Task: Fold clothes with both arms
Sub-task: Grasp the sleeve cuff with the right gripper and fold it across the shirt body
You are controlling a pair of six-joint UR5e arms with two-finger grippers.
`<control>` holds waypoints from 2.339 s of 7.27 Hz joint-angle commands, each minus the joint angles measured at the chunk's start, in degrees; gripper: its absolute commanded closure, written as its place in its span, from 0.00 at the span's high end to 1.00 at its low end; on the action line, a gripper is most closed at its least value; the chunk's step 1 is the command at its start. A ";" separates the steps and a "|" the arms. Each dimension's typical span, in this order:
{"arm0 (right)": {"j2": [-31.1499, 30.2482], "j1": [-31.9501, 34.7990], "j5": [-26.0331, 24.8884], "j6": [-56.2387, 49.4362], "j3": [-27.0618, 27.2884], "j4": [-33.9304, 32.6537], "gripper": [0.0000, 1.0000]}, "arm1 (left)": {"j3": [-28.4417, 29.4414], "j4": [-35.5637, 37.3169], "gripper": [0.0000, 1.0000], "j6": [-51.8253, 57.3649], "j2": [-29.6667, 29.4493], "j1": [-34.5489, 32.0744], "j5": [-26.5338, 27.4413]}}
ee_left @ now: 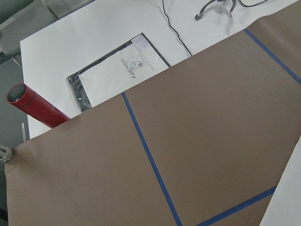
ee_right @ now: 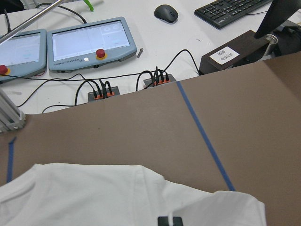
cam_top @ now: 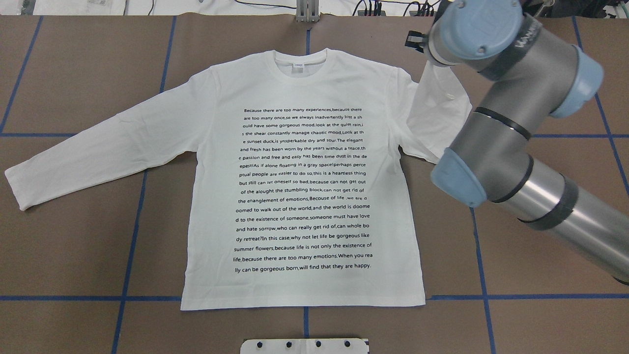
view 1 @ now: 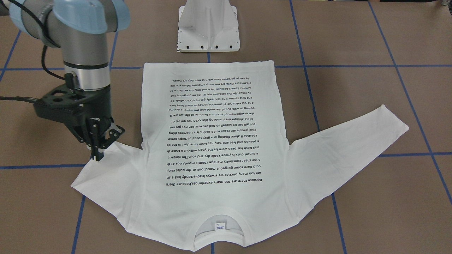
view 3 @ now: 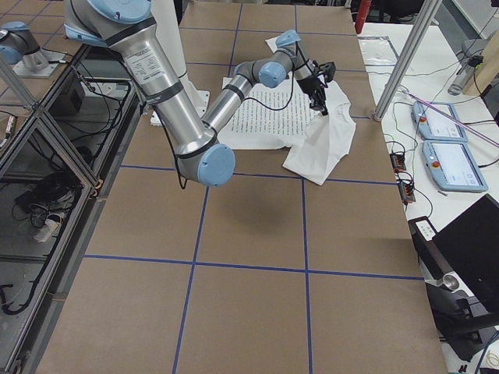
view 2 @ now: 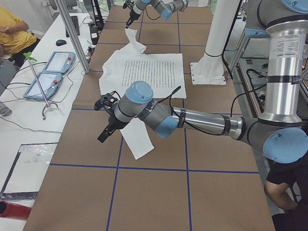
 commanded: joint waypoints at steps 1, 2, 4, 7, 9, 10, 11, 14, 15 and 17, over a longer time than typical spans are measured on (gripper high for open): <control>14.17 -2.07 -4.69 4.00 -11.65 -0.17 0.00 | 0.05 0.00 1.00 0.09 0.03 0.00 0.00; 15.54 -3.99 -5.66 4.01 -13.17 0.09 0.00 | 0.05 0.09 1.00 0.09 0.03 0.00 0.00; 24.20 -7.78 -8.82 5.49 -22.27 0.62 0.00 | 0.31 0.09 1.00 0.17 0.03 0.00 0.00; 26.88 -13.64 -13.54 6.47 -31.35 7.36 0.00 | 0.66 0.09 1.00 0.17 -0.06 0.00 0.00; 29.67 -17.26 -14.01 6.29 -34.87 7.83 0.00 | 0.66 0.00 1.00 0.17 0.03 0.00 0.00; 33.09 -18.24 -14.02 6.38 -37.85 7.92 0.00 | 0.66 0.00 1.00 0.17 0.03 0.00 0.00; 33.82 -18.51 -14.02 6.38 -38.75 7.92 0.44 | 0.66 0.00 1.00 0.17 0.11 -0.08 0.00; 36.37 -18.34 -13.58 7.51 -40.52 7.92 1.00 | 0.66 0.00 1.00 0.09 0.12 0.00 0.00; 36.99 -17.55 -12.10 7.52 -40.43 7.83 1.00 | 1.10 0.09 1.00 -0.09 0.03 0.00 0.00; 34.73 -10.47 1.99 5.78 -39.73 6.43 1.00 | 1.72 -3.74 1.00 -0.35 -0.59 0.26 0.00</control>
